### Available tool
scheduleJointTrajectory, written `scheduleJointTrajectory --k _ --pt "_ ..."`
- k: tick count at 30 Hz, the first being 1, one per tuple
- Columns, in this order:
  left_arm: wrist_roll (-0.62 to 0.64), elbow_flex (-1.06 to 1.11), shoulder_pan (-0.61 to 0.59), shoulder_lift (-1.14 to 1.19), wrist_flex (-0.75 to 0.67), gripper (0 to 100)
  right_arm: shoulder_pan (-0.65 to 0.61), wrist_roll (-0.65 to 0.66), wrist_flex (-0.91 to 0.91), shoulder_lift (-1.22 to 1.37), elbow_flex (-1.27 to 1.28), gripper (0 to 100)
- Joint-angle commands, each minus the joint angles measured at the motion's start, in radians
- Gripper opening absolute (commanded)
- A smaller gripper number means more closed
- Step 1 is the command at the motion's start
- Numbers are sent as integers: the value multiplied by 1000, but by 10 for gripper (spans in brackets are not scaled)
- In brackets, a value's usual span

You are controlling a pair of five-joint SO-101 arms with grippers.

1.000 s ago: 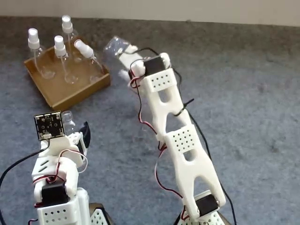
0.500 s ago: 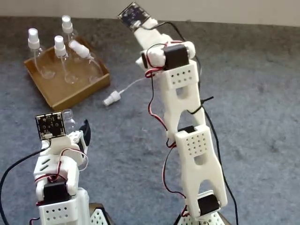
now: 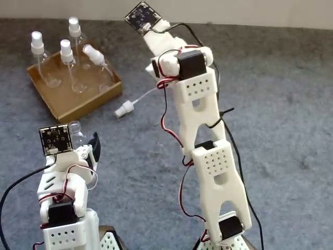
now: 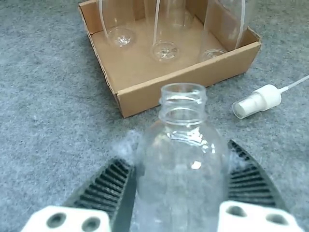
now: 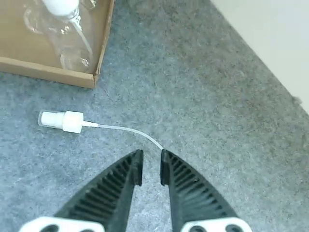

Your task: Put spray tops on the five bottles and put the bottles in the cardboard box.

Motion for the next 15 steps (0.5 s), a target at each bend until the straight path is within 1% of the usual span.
scheduleJointTrajectory --k 1,4,7,12,15 --pt "9 -16 4 -12 -23 141 -19 -6 18 -54 -90 53" --pt "12 -16 -27 -12 -26 141 -31 17 18 7 -82 53" --pt "15 -16 -42 -12 -29 141 -47 123 18 87 -88 67" --pt "15 -18 -48 -12 -29 141 -76 206 18 180 -90 209" --pt "15 -18 -48 -12 -29 141 -91 288 18 214 -90 255"
